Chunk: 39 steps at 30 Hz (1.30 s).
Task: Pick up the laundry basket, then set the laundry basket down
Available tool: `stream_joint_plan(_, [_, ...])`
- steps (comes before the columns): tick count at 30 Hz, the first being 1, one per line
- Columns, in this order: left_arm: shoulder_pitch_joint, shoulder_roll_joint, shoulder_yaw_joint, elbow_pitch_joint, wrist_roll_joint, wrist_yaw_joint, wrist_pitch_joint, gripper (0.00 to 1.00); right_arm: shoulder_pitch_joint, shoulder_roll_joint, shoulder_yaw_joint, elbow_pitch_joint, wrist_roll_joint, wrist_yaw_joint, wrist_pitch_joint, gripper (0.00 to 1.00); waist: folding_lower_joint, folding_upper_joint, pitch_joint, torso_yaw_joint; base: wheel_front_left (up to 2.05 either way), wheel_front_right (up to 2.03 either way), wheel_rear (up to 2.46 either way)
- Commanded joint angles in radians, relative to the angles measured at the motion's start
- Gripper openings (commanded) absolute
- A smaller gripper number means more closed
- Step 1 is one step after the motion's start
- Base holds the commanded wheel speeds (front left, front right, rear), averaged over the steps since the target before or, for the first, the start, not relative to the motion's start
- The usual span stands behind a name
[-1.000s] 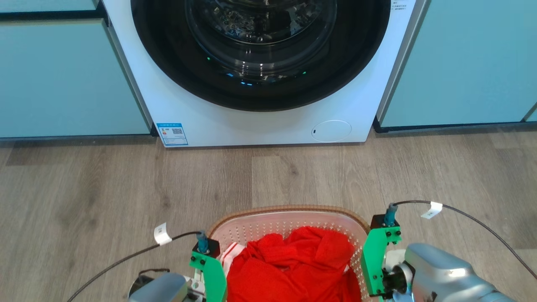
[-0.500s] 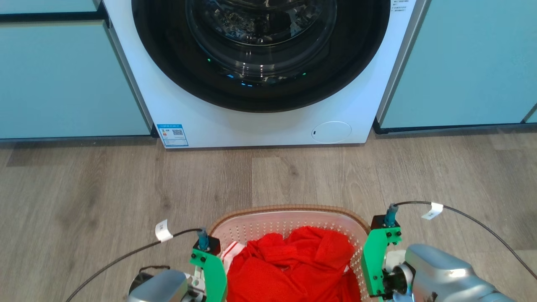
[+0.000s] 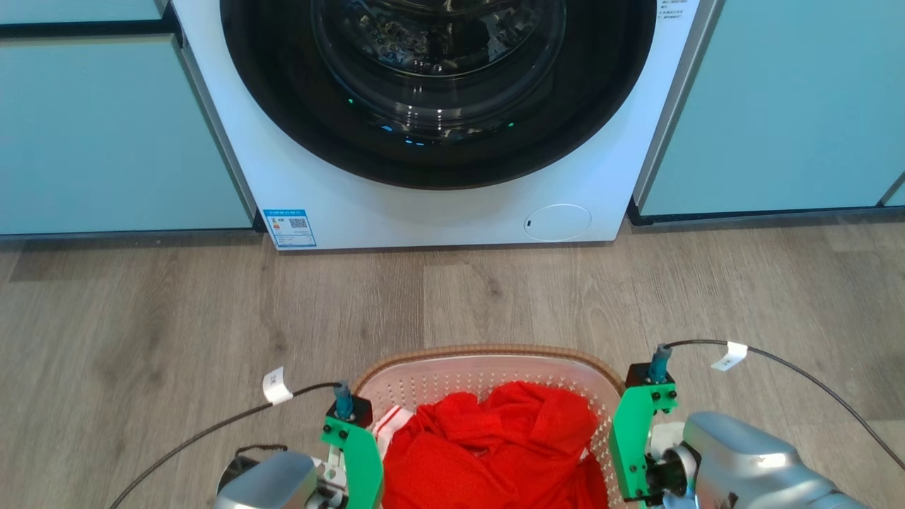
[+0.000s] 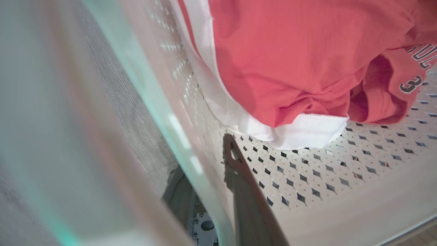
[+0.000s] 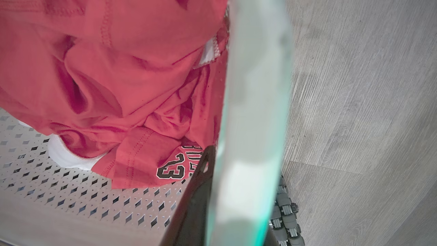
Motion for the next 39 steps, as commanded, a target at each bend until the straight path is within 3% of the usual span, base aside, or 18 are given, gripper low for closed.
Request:
stream_joint_plan(1, [-0.060, 0.007, 0.002, -0.027, 0.013, -0.007, -0.004, 0.00, -0.039, 0.001, 0.003, -0.020, 0.001, 0.003, -0.012, 0.00, 0.0000, 0.0000, 0.000, 0.000, 0.00, 0.00, 0.00])
stream_joint_plan(39, [-0.068, 0.001, 0.002, -0.018, 0.009, -0.007, -0.014, 0.00, -0.045, -0.005, 0.014, -0.028, 0.010, 0.003, -0.032, 0.00, 0.0000, 0.0000, 0.029, -0.007, 0.00, 0.00, 0.00])
